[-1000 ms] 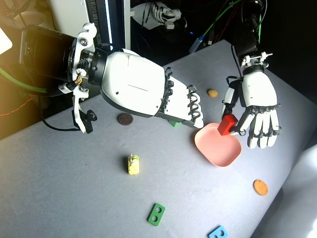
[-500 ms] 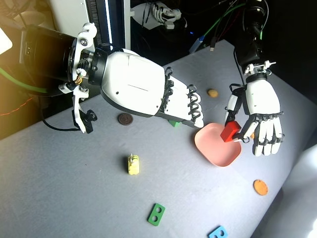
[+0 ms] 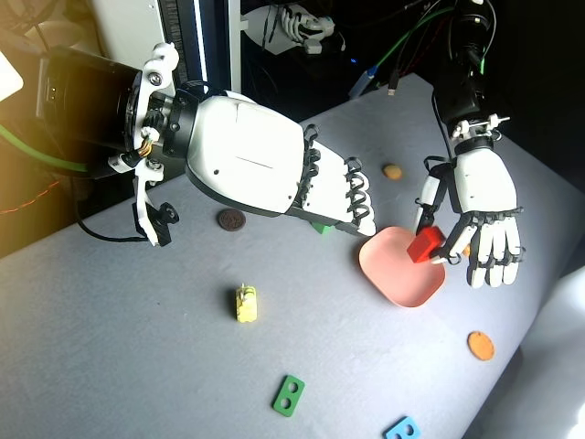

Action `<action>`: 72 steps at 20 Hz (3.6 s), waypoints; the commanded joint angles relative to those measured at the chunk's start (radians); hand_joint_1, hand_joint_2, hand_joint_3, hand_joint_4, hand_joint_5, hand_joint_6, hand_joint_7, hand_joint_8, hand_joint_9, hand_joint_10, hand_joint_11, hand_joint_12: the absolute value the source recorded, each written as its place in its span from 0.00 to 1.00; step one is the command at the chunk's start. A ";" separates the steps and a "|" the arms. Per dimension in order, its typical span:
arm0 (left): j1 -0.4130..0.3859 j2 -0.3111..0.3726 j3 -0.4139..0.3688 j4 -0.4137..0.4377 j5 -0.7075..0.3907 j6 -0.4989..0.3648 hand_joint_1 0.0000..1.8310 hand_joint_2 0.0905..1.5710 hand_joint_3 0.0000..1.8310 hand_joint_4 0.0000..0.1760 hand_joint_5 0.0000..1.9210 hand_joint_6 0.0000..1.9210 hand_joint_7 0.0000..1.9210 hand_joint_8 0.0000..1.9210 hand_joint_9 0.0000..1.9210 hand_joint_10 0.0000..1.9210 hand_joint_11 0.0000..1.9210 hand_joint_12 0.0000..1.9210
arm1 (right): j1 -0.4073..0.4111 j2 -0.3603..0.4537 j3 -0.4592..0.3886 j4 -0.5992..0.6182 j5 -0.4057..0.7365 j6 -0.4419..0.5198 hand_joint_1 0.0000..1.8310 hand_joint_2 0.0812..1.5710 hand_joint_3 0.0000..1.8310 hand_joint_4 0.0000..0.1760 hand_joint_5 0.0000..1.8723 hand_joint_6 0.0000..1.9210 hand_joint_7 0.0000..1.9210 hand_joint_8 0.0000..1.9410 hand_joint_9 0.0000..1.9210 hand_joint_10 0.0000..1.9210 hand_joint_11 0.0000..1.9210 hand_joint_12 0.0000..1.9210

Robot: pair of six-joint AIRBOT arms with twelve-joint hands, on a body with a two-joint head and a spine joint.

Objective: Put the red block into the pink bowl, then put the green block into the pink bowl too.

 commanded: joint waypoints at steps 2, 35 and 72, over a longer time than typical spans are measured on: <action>-0.005 0.007 0.003 0.029 -0.107 -0.009 0.49 0.66 0.00 0.00 0.43 0.01 0.21 0.00 0.12 0.00 0.00 0.17 | 0.002 0.008 0.001 0.053 0.088 0.004 0.06 0.73 0.00 0.00 0.10 0.00 0.09 0.00 0.06 0.00 0.00 0.12; 0.272 0.736 -0.636 1.115 -0.243 -0.881 0.00 0.84 0.00 0.00 0.15 0.00 0.15 0.00 0.09 0.00 0.00 0.12 | -0.035 -0.174 -0.074 1.081 0.004 -0.587 0.04 0.73 0.00 0.00 0.09 0.00 0.08 0.00 0.05 0.00 0.00 0.12; 0.215 0.619 -0.615 1.299 -0.230 -0.973 0.00 0.84 0.00 0.00 0.18 0.00 0.16 0.00 0.10 0.00 0.00 0.16 | -0.074 -0.354 -0.032 1.279 0.080 -0.925 0.31 0.51 0.01 0.97 0.44 0.01 0.01 0.00 0.00 0.00 0.00 0.00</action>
